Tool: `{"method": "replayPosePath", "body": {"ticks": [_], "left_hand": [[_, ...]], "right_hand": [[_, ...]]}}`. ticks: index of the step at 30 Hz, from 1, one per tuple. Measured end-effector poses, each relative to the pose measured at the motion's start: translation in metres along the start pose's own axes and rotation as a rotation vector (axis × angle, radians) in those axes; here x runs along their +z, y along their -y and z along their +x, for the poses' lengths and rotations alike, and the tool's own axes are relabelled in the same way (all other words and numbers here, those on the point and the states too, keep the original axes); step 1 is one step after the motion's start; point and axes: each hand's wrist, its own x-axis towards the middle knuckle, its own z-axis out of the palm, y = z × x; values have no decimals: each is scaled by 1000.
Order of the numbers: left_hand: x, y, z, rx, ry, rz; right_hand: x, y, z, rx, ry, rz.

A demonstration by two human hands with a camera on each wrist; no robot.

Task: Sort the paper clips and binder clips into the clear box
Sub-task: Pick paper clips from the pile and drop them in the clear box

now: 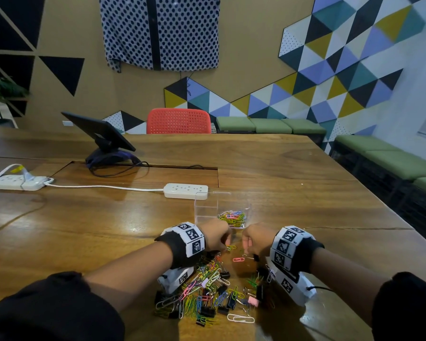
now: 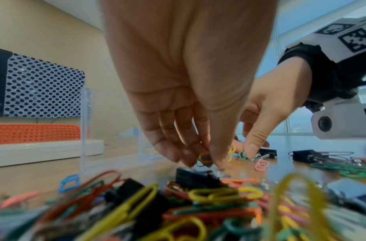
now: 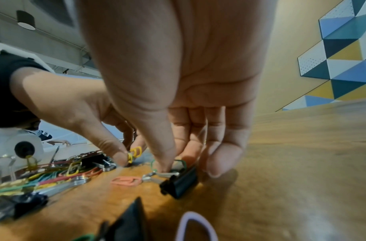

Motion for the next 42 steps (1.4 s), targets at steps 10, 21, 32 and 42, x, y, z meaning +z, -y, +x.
{"method": "replayPosePath", "body": {"ticks": [10,21,32,42], "left_hand": [[-37,16,2,-14,-464,-210],[-43,6,34,-179,-480,-278],[-42,11,39,-190,-413,-272],[-50,35,-15,-109,-446,-176]], "right_hand": [[0,10,-2,-130,90,122],[2,14,-12,-112,79,13],[6,10,-12,-96,49,73],[-41,7,9,-118,-424,212]]}}
